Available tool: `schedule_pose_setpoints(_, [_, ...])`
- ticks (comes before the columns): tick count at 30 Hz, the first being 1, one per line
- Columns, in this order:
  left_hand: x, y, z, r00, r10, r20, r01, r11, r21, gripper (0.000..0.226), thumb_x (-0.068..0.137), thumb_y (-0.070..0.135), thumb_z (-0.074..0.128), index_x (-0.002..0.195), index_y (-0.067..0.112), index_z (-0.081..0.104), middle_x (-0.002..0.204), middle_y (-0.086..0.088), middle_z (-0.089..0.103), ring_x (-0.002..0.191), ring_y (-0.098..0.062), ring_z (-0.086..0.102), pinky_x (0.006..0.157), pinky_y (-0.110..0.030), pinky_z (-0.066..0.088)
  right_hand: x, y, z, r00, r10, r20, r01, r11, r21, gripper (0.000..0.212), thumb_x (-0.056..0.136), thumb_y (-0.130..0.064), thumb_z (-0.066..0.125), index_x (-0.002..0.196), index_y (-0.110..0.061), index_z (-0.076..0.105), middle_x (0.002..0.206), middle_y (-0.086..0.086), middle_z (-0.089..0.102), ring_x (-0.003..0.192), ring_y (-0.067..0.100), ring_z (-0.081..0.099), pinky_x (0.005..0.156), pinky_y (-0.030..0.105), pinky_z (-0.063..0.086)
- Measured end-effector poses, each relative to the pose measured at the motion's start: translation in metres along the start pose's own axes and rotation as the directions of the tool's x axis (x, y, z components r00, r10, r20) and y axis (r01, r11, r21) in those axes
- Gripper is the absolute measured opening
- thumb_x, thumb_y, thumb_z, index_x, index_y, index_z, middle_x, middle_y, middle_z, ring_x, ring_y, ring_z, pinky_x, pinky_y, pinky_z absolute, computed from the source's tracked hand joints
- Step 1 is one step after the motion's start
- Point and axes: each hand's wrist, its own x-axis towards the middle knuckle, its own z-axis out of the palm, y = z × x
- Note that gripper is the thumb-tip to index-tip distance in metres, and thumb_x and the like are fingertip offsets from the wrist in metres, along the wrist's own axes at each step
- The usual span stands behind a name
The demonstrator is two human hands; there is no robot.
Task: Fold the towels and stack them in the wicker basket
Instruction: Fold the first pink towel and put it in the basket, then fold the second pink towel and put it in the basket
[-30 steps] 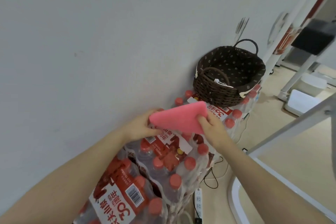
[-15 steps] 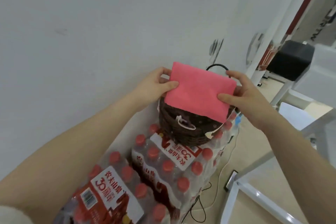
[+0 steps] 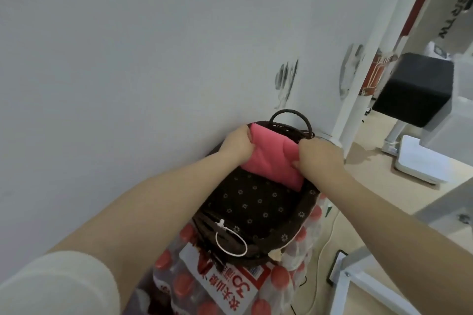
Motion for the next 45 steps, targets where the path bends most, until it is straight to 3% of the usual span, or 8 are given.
schedule_pose_setpoints(10, [0.034,-0.016,0.027,0.999,-0.015,0.047,-0.001,0.95,0.313,0.027,0.091,0.013,0.043,0.111,-0.001,0.055,0.119,-0.019,0.059,0.111,-0.035,0.055,0.087,-0.038,0.043,-0.001,-0.005,0.012,0.944,-0.33,0.028,0.331,0.94,-0.088,0.025,0.092,-0.008,0.042,0.117,-0.012,0.042,0.106,0.006,0.059,0.095,0.029,0.061,0.055,0.034,0.035])
schedule_pose_setpoints(13, [0.026,-0.006,0.022,0.981,0.021,0.191,-0.157,0.663,0.732,0.032,0.091,0.008,0.042,0.118,0.005,0.057,0.126,-0.013,0.056,0.113,-0.032,0.056,0.083,-0.038,0.047,0.002,-0.007,0.02,0.861,-0.454,0.231,0.471,0.882,-0.024,0.034,0.094,-0.016,0.04,0.128,-0.022,0.043,0.117,0.005,0.055,0.106,0.027,0.056,0.076,0.039,0.049])
schedule_pose_setpoints(17, [0.016,0.0,0.025,0.824,0.38,0.42,-0.56,0.445,0.699,0.028,0.094,0.019,0.039,0.118,0.01,0.051,0.12,-0.008,0.055,0.105,-0.028,0.055,0.07,-0.036,0.041,0.012,-0.012,0.023,0.811,-0.436,0.39,0.503,0.86,-0.083,0.049,0.095,-0.014,0.036,0.142,-0.025,0.03,0.136,0.01,0.041,0.116,0.03,0.048,0.09,0.04,0.044])
schedule_pose_setpoints(20, [0.017,-0.016,0.034,0.771,0.456,0.445,-0.613,0.34,0.714,0.048,0.093,0.013,0.036,0.14,0.008,0.026,0.147,-0.009,0.029,0.128,-0.025,0.037,0.093,-0.034,0.038,0.015,-0.015,0.027,0.777,-0.366,0.513,0.489,0.863,-0.126,0.059,0.094,-0.012,0.038,0.147,-0.025,0.017,0.146,0.013,0.026,0.125,0.032,0.039,0.096,0.042,0.04])
schedule_pose_setpoints(25, [0.025,-0.041,0.021,0.793,0.034,0.609,-0.527,0.539,0.657,0.069,0.09,0.003,0.036,0.148,0.015,0.001,0.157,0.006,-0.014,0.145,-0.017,0.008,0.117,-0.035,0.021,0.016,-0.016,0.021,0.738,-0.259,0.624,0.449,0.878,-0.167,0.065,0.094,-0.014,0.038,0.148,-0.031,0.007,0.15,0.011,0.021,0.133,0.033,0.031,0.105,0.045,0.034])
schedule_pose_setpoints(34, [-0.065,-0.033,-0.068,0.886,0.304,0.351,-0.416,0.856,0.308,0.035,0.094,0.017,0.045,0.128,0.013,0.051,0.121,-0.005,0.062,0.11,-0.02,0.056,0.083,-0.017,0.035,-0.04,-0.056,-0.043,0.871,-0.491,-0.015,0.442,0.77,0.46,0.026,0.094,-0.031,0.045,0.114,-0.023,0.059,0.096,-0.002,0.065,0.089,0.016,0.059,0.08,0.036,0.05])
schedule_pose_setpoints(40, [-0.204,-0.116,-0.092,0.965,0.122,-0.23,-0.118,0.993,0.03,0.047,0.08,0.028,0.04,0.117,0.007,0.059,0.11,-0.004,0.064,0.095,-0.008,0.054,0.079,-0.008,0.038,-0.119,-0.141,-0.076,0.682,-0.717,-0.148,0.604,0.436,0.667,0.023,0.094,-0.022,0.048,0.11,-0.016,0.063,0.096,0.001,0.066,0.087,0.012,0.058,0.084,0.029,0.045])
schedule_pose_setpoints(45, [-0.352,-0.186,-0.076,0.893,-0.272,-0.359,0.277,0.96,-0.04,0.032,0.09,0.012,0.049,0.121,0.008,0.052,0.109,-0.007,0.062,0.087,-0.018,0.057,0.087,-0.026,0.046,-0.214,-0.214,-0.063,0.41,-0.912,-0.005,0.716,0.318,0.621,0.026,0.095,-0.026,0.046,0.114,-0.017,0.061,0.103,0.0,0.062,0.089,0.011,0.053,0.082,0.026,0.042])
